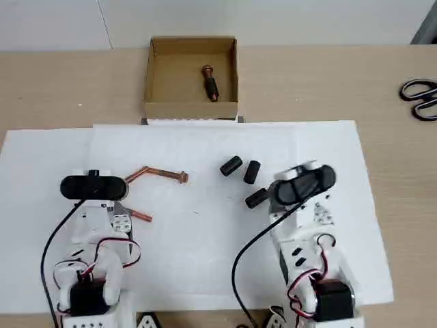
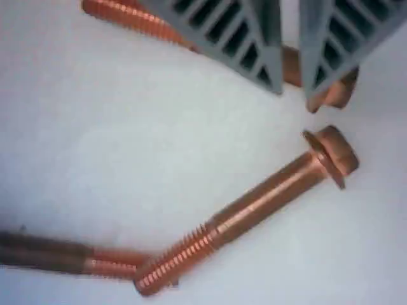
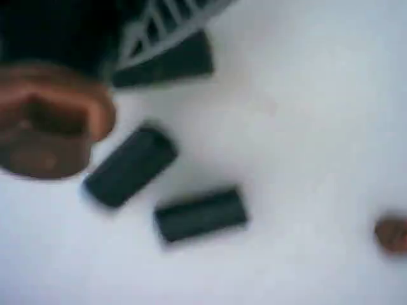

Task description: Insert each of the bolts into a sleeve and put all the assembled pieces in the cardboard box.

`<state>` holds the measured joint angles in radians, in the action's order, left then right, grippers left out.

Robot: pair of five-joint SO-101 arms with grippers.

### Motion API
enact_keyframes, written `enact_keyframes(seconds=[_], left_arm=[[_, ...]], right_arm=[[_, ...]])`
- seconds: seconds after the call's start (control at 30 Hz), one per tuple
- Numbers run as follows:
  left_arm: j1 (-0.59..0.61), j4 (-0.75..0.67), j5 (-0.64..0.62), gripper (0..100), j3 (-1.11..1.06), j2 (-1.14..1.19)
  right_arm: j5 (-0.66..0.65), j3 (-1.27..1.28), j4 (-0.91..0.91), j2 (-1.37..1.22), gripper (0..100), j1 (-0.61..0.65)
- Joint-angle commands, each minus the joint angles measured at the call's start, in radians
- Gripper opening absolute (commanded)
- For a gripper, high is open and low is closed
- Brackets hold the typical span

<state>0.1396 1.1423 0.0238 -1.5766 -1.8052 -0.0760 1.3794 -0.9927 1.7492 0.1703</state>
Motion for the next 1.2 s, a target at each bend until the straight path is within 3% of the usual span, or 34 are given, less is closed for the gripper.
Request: enact_keyframes(seconds=[0.0, 0.37, 0.8, 1.17], left_arm=[[-0.057, -0.031, -0.009, 1, -0.027, -0.008], [-0.084, -0.141, -0.068, 1, -0.064, -0.008], [-0.089, -0.149, -0.066, 1, -0.067, -0.008], [-0.087, -0.149, -0.069, 1, -0.067, -0.008]], right_arm=[[0.011, -0.021, 0.176, -0.073, 0.2, -0.01], [0.038, -0.542, 0.446, -0.889, 0.2, -0.008], [0.058, -1.418, 0.456, -1.787, 0.2, 0.096], [0.052, -2.008, 0.452, -2.316, 0.3, 0.166]])
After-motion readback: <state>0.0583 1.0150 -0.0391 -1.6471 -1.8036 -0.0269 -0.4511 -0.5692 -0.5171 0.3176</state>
